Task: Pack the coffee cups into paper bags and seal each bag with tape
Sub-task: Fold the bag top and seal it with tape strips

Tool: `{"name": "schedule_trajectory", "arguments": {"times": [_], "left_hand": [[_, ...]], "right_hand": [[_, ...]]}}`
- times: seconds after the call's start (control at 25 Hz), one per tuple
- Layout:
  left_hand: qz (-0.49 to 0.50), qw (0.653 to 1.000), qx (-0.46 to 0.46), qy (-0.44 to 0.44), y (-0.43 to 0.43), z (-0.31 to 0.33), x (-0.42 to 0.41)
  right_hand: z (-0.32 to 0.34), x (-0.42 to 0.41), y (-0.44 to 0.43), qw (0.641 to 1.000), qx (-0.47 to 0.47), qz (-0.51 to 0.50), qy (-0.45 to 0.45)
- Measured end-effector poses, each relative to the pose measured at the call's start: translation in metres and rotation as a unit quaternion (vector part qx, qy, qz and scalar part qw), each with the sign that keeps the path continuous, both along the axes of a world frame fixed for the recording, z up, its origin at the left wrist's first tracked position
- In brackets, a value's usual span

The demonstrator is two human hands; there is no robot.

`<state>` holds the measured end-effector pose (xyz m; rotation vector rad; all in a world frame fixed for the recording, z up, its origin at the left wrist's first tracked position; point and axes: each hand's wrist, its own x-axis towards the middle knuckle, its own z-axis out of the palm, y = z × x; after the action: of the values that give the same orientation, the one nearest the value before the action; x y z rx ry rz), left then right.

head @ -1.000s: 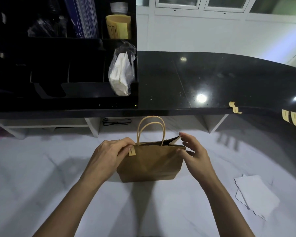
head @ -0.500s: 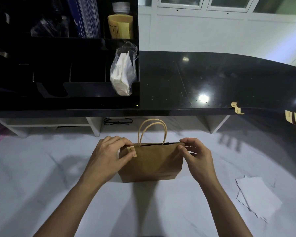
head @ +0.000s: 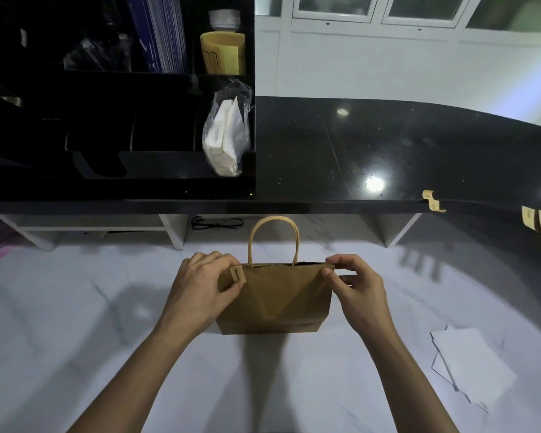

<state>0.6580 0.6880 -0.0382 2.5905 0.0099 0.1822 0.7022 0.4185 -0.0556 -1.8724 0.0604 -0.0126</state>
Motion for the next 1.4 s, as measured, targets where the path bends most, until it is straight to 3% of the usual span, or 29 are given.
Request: {"name": "schedule_trajectory", "arguments": {"times": [0.2, 0.4, 0.52, 0.72, 1.08, 1.4], "left_hand": [[0.018, 1.000, 0.000, -0.016, -0.003, 0.001, -0.004], [0.076, 0.977, -0.017, -0.198, -0.025, 0.015, -0.014], [0.026, 0.964, -0.004, -0.264, -0.042, 0.017, -0.019], [-0.072, 0.982, -0.054, -0.166, -0.076, 0.002, -0.022], [-0.024, 0.994, -0.064, -0.082, -0.102, 0.005, 0.014], [-0.035, 0.995, -0.064, -0.072, -0.107, 0.000, 0.026]], "right_hand": [[0.000, -0.001, -0.002, 1.000, 0.006, 0.004, 0.000], [-0.002, 0.001, -0.004, 1.000, 0.001, 0.012, 0.000], [-0.002, 0.003, -0.005, 1.000, 0.000, 0.018, 0.002], [-0.003, 0.005, -0.007, 1.000, 0.005, 0.029, 0.005], [-0.001, 0.009, -0.015, 0.998, 0.016, 0.050, 0.017], [0.008, 0.018, -0.031, 0.997, 0.027, 0.066, 0.026]]}}
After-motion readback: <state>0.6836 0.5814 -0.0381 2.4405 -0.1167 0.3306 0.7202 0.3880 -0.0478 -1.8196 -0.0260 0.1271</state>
